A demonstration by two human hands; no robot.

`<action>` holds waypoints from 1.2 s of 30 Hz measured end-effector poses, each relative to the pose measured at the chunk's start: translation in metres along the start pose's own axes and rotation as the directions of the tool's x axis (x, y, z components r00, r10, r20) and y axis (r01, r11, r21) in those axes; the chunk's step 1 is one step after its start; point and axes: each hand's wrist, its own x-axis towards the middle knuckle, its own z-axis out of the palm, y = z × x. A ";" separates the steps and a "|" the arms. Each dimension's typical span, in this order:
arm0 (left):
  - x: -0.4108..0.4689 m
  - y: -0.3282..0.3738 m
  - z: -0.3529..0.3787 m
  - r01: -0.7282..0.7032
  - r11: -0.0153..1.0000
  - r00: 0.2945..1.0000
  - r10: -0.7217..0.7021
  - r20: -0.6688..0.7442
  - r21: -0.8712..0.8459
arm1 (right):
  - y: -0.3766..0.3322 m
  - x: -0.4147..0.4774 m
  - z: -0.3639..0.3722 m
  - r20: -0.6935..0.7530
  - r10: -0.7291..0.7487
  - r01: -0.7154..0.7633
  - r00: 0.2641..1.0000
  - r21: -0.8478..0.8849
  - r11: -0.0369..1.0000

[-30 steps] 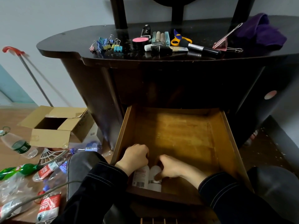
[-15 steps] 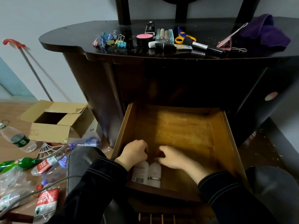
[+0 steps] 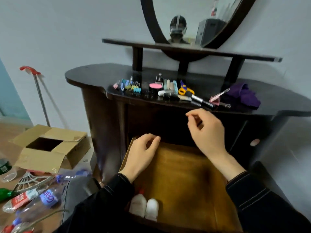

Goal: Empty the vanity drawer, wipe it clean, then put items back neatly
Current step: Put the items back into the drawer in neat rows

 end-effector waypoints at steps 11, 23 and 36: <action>0.104 0.093 -0.035 -0.296 0.937 0.932 0.326 -0.157 0.187 | 0.037 0.083 0.008 0.217 0.122 -0.074 0.968 -0.218 0.973; 0.201 0.064 -0.030 -0.105 0.888 0.986 0.153 -0.072 0.448 | 0.040 0.094 0.005 0.319 0.226 -0.194 0.920 -0.129 0.972; 0.210 0.053 -0.029 -0.036 0.949 0.999 0.027 0.032 0.312 | 0.031 0.105 0.006 0.348 0.268 -0.220 0.898 -0.170 0.960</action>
